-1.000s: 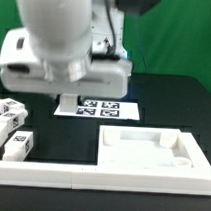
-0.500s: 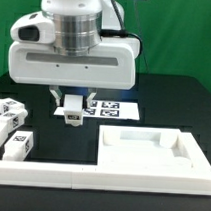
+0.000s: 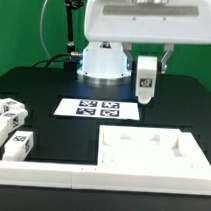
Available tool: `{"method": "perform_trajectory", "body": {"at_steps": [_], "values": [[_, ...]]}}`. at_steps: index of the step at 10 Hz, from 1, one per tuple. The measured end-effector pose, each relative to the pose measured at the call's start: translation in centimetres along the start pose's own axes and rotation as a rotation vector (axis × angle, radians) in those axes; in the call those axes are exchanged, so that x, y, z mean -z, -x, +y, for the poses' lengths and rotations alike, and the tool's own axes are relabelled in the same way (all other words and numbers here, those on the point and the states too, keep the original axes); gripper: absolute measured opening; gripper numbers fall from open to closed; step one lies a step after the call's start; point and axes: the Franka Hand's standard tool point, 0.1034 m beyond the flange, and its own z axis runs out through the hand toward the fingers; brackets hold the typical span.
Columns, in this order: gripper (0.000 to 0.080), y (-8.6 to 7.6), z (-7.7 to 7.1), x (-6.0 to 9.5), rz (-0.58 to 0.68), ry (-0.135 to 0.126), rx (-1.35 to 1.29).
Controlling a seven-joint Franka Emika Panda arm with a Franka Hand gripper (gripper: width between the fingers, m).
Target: Assemble one leg
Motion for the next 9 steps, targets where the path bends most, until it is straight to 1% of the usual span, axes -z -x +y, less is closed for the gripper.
{"method": "perform_trajectory", "body": {"at_steps": [1,2,3,4,5,6,7,8,9], "values": [[0.0287,0.7,1.2,-0.3,0.055,0.011,-0.036],[0.0287,0.4,0.6,-0.4,0.108,0.007,-0.026],[0.0287,0.0,0.4,-0.3,0.194,0.007,-0.016],[0.0287,0.5,-1.2,-1.4,0.238,-0.002,-0.027],[0.0287,0.6,-3.2,-2.3,0.231,-0.013,-0.023],[0.0287,0.1,-5.9,-3.1,0.262,-0.034,-0.036],[0.0287,-0.1,-9.2,-3.9,0.295,-0.060,-0.066],[0.0287,0.2,-10.5,-4.5,0.307,-0.045,-0.035],[0.0287,0.0,-10.0,-4.3,0.315,-0.028,-0.017]]}}
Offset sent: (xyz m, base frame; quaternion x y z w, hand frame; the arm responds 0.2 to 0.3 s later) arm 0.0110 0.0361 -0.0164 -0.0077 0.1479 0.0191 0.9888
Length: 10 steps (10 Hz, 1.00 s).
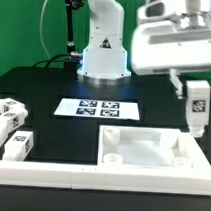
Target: Assemble one leg
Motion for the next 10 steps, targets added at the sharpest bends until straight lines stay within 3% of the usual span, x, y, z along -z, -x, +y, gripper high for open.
{"method": "perform_trajectory", "body": {"at_steps": [3,5,7,10], "values": [[0.0287,-0.1,0.4,-0.2,0.001,0.005,0.022],[0.0287,-1.0,1.7,-0.9,0.015,0.018,0.055],[0.0287,0.1,1.4,-2.2,0.014,0.023,0.071],[0.0287,0.3,1.6,-3.5,0.008,0.032,0.077]]}}
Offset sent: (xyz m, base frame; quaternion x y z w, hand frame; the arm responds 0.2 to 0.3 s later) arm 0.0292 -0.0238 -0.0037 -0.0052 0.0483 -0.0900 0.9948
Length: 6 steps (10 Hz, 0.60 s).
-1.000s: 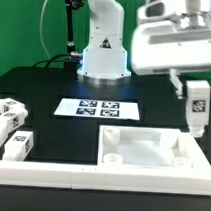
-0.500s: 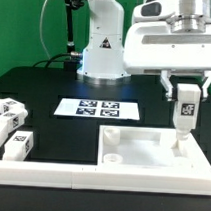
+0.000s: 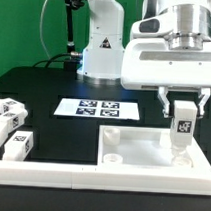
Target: Assemble one leg
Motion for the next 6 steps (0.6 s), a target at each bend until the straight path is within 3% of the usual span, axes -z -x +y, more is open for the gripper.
{"method": "perform_trajectory", "body": {"at_steps": [3,6], "values": [[0.0287,0.1,-1.1,-1.1,0.001,-0.003,0.018],[0.0287,0.1,-1.5,-1.2,0.044,-0.007,0.031]]}}
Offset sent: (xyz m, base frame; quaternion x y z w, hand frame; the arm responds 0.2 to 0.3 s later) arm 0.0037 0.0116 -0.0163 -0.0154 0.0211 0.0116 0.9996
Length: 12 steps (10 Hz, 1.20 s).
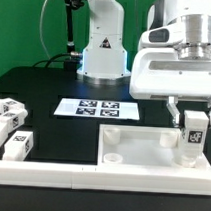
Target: Assemble one leg
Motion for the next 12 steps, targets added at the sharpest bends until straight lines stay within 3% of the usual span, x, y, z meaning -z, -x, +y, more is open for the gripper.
{"method": "perform_trajectory", "body": {"at_steps": [5,12], "values": [[0.0287,1.1,0.7,0.8,-0.013,0.005,0.033],[0.0287,2.2,0.8,-0.8,-0.005,0.015,0.056]]}}
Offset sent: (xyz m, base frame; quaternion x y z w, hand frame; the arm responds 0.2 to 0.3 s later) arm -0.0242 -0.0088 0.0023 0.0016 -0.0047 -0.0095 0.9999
